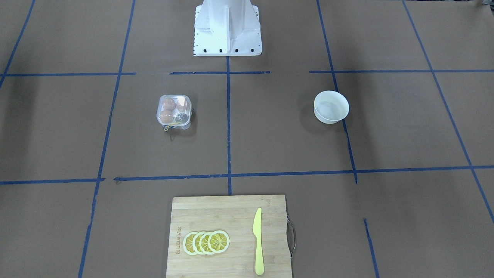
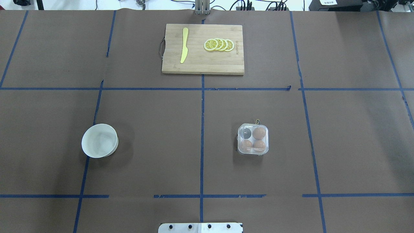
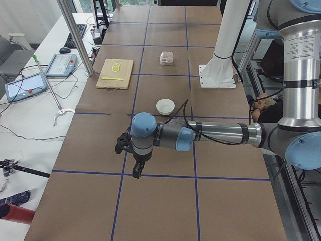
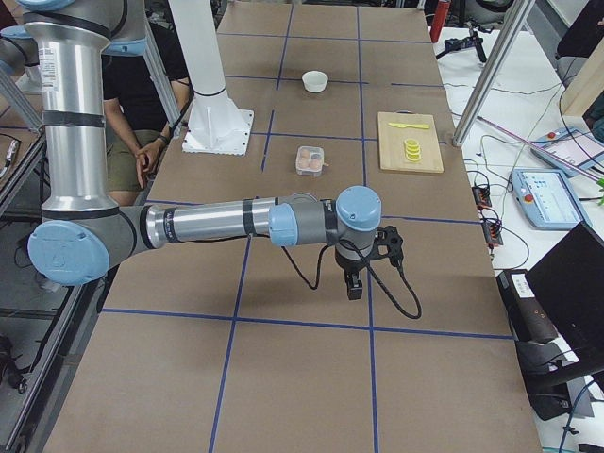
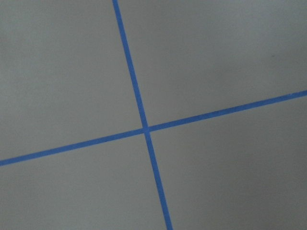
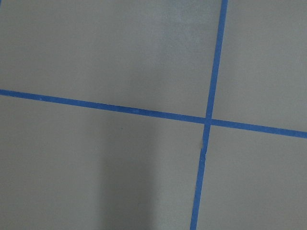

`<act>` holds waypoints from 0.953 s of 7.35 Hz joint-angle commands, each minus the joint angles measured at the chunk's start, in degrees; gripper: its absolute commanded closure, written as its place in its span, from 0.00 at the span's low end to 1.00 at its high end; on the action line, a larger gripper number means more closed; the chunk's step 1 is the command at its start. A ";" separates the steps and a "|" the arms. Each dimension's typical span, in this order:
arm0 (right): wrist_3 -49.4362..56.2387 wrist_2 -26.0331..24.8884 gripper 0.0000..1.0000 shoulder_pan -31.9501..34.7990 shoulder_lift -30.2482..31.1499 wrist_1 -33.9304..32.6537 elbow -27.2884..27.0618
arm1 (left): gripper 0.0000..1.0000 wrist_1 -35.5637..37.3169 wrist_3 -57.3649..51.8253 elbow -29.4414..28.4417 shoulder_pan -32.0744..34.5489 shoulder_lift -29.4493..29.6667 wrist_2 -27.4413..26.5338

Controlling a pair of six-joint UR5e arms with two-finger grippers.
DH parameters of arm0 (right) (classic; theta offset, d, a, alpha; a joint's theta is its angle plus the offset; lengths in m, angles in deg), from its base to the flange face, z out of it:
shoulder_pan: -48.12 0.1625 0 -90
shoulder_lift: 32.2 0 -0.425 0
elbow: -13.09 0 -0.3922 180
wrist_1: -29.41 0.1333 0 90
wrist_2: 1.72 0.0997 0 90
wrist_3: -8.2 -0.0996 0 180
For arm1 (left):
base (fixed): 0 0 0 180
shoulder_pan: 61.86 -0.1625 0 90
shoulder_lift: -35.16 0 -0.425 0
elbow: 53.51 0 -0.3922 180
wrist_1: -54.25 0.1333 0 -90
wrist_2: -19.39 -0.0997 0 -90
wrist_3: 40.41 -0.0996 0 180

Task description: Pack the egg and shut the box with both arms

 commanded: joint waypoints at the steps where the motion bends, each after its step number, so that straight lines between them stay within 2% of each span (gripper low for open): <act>1: -0.02 -0.07 0.00 0.03 0.16 0.08 0.17 | 0.00 -1.04 -0.61 -0.36 0.22 -0.67 0.02; 2: -0.02 -0.16 0.00 -0.06 0.16 0.08 0.17 | 0.00 -0.87 -0.44 -0.19 0.31 -0.06 -0.06; 4: -0.11 0.10 0.00 -0.06 0.25 0.08 -0.18 | 0.00 4.64 -0.52 1.20 0.48 -0.22 -0.15; 5: -0.20 0.10 0.00 -0.06 0.25 0.08 -0.18 | 0.00 12.76 -0.52 1.48 0.39 0.91 -0.15; 6: -0.11 0.10 0.00 0.03 0.25 0.08 -0.27 | 0.00 21.89 -0.61 1.04 0.31 5.70 -0.24; 7: -0.20 0.10 0.00 -0.06 0.25 0.08 -0.27 | 0.00 24.51 -0.61 1.56 0.39 6.45 0.11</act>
